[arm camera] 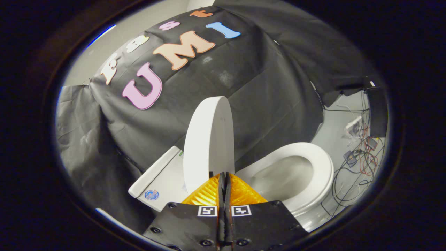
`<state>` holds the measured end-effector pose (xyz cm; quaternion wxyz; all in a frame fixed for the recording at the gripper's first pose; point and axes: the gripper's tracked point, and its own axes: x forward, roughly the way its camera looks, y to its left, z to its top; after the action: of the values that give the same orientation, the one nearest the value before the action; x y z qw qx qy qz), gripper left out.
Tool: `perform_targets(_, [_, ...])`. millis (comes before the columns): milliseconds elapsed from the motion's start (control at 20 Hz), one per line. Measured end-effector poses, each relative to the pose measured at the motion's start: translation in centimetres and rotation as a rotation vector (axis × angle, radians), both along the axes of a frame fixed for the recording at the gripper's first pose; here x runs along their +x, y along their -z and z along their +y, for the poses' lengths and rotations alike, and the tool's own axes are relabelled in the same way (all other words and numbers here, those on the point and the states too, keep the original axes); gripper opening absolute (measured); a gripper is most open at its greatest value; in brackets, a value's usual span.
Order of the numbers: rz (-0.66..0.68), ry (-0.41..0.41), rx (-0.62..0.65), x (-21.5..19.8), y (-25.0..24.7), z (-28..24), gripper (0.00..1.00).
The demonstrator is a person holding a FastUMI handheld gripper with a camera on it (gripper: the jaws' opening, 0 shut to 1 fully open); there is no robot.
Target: Open the toilet lid.
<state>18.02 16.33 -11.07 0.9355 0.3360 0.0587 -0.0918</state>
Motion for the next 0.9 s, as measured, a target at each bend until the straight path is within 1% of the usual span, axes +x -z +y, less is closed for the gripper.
perform_targets(150, [-0.009, -0.011, -0.031, 0.4, -0.8, 0.8, 0.01])
perform_targets(350, [-0.007, -0.014, -0.037, 0.8, -1.5, 1.6, 0.01])
perform_targets(500, [-0.003, -0.021, -0.072, 1.3, -2.1, 2.3, 0.01])
perform_targets(700, [-0.001, -0.027, -0.102, 2.1, -3.3, 4.1, 0.01])
perform_targets(900, [0.012, -0.009, -0.13, 2.5, -4.0, 5.1, 0.01])
